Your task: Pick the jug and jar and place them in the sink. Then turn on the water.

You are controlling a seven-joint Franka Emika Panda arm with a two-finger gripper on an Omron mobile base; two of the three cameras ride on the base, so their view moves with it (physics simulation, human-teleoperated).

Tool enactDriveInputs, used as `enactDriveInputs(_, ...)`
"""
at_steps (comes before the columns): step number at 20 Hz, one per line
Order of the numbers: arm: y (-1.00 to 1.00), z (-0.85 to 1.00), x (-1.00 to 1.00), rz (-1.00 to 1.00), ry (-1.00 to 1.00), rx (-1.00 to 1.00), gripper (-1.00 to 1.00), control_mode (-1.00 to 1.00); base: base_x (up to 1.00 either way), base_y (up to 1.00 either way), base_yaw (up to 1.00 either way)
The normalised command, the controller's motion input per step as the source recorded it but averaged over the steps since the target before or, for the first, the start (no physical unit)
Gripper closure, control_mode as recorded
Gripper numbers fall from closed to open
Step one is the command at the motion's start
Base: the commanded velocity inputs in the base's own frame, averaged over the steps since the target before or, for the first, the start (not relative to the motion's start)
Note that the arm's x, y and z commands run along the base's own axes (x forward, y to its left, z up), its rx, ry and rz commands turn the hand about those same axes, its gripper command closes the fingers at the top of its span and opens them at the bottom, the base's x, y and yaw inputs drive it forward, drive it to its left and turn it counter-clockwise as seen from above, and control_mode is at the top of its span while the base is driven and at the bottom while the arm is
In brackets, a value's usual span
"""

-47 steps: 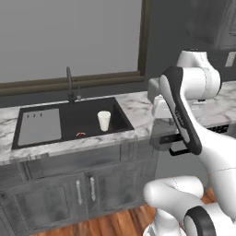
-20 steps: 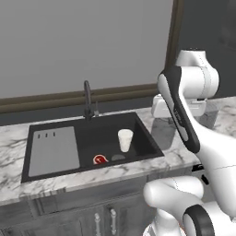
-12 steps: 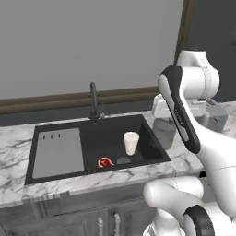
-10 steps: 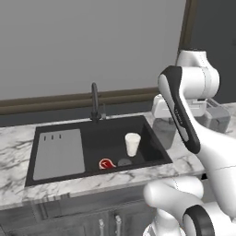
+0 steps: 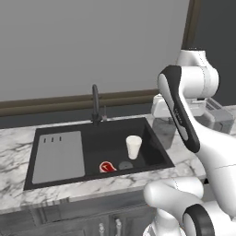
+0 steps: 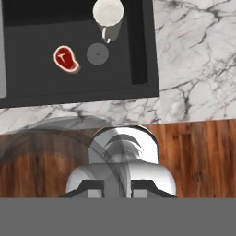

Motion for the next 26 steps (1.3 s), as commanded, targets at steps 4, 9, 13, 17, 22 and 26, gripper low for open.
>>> enactDriveInputs(4,0.0,0.0,0.0,0.0,0.0,0.0,1.0,1.0,0.07,-0.45,0.0)
enactDriveInputs(9,0.0,0.0,0.0,0.0,0.0,0.0,1.0,-1.0,0.0,-0.06,0.0)
enactDriveInputs(13,0.0,-0.16,0.06,0.0,0.0,0.0,1.0,-1.0,0.0,0.0,0.0)
enactDriveInputs(17,0.21,-0.36,0.2,0.0,-0.05,-0.02,1.0,-1.0,0.0,0.0,0.0)
enactDriveInputs(22,0.17,-0.27,0.22,0.0,-0.03,0.0,1.0,-1.0,0.0,0.0,0.0)
enactDriveInputs(26,0.0,-0.3,0.13,0.0,-0.02,0.0,1.0,-1.0,0.0,0.0,0.0)
